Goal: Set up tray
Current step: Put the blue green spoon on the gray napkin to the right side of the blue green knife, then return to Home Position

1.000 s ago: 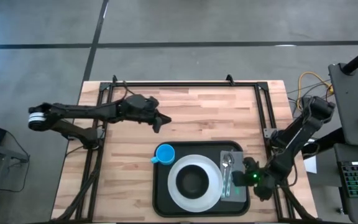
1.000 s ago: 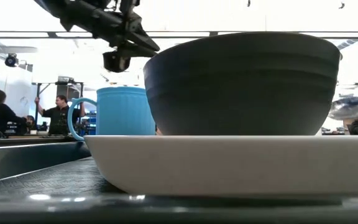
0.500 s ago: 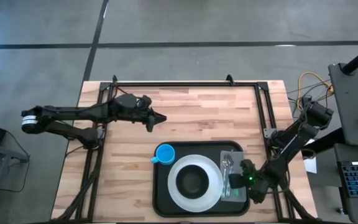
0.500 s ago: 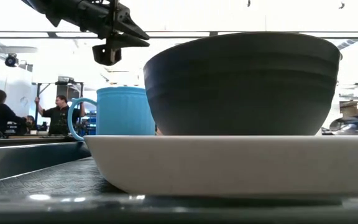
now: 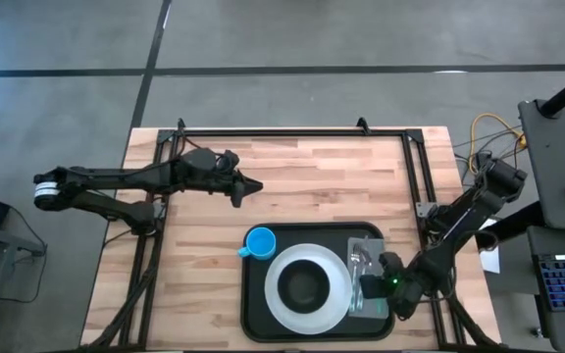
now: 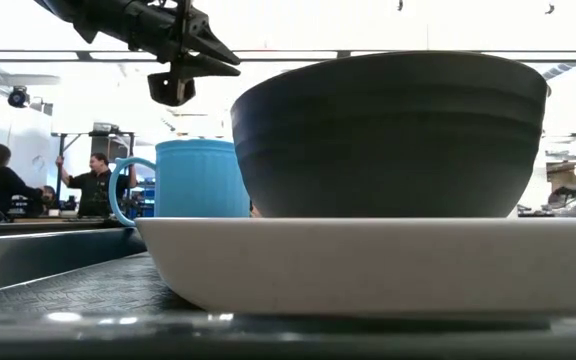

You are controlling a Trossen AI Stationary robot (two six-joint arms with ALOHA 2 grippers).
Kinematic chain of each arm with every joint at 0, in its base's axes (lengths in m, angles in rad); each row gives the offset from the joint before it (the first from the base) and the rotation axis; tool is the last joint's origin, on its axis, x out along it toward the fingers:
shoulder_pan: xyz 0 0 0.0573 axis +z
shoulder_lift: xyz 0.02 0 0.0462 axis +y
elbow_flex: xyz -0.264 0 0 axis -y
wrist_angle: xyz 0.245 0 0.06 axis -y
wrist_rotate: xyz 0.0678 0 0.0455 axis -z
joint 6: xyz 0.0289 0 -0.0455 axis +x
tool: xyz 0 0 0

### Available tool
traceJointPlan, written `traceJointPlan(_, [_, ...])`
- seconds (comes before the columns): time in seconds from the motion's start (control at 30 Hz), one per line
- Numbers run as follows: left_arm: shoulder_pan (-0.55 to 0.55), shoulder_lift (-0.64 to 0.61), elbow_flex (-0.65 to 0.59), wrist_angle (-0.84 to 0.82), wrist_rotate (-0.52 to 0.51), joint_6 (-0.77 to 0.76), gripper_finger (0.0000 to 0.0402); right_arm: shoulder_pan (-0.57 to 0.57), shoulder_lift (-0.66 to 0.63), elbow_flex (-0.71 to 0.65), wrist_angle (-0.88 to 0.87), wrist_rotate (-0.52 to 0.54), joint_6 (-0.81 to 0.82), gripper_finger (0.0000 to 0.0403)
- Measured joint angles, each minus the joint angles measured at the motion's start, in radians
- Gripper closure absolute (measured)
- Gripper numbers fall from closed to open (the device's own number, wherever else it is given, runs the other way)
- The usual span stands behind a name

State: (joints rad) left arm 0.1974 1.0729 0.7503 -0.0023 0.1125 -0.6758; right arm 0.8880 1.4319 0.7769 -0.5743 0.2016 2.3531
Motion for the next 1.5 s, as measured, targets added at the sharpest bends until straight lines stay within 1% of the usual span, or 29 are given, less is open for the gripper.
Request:
traceJointPlan(0.17, [0.0, 0.001, -0.011, -0.001, -0.018, 0.004, 0.0361, -0.03, 0.02, 0.0, 0.062, -0.019, 0.0, 0.0364])
traceJointPlan(0.3, [0.0, 0.001, -0.02, -0.008, -0.018, 0.004, 0.0361, -0.052, 0.038, 0.001, 0.055, -0.023, 0.0, 0.0364])
traceJointPlan(0.53, [0.0, 0.001, -0.024, -0.009, -0.017, -0.015, 0.0361, -0.053, 0.059, 0.0, -0.016, -0.05, -0.003, 0.0364])
traceJointPlan(0.77, [0.0, 0.001, -0.018, -0.017, -0.017, -0.015, 0.0361, -0.055, 0.061, 0.0, -0.016, -0.053, -0.003, 0.036])
traceJointPlan(0.9, [0.0, 0.001, -0.02, -0.02, -0.016, -0.015, 0.0361, -0.055, 0.061, 0.0, -0.015, -0.054, -0.006, 0.0345])
traceJointPlan(1.1, [0.0, 0.001, -0.02, -0.02, -0.016, -0.015, 0.0361, -0.055, 0.061, 0.0, 0.02, -0.058, -0.031, 0.0308])
traceJointPlan(1.17, [0.0, 0.001, -0.02, -0.02, -0.016, -0.015, 0.0361, -0.055, 0.061, 0.0, 0.041, -0.081, -0.044, 0.0295])
traceJointPlan(1.27, [0.0, 0.001, -0.02, -0.02, -0.017, -0.015, 0.0361, -0.048, 0.061, 0.0, 0.029, -0.142, -0.053, 0.0277])
traceJointPlan(1.33, [0.0, 0.001, -0.02, -0.02, -0.017, -0.015, 0.0361, -0.034, 0.059, 0.0, 0.025, -0.145, -0.052, 0.0268])
traceJointPlan(1.43, [0.0, 0.001, -0.02, -0.02, -0.017, -0.015, 0.0361, -0.014, 0.044, 0.0, 0.017, -0.104, -0.051, 0.0258])
traceJointPlan(1.5, [0.0, 0.001, -0.02, -0.02, -0.018, -0.019, 0.0361, -0.004, 0.027, 0.004, -0.012, -0.028, -0.056, 0.0254])
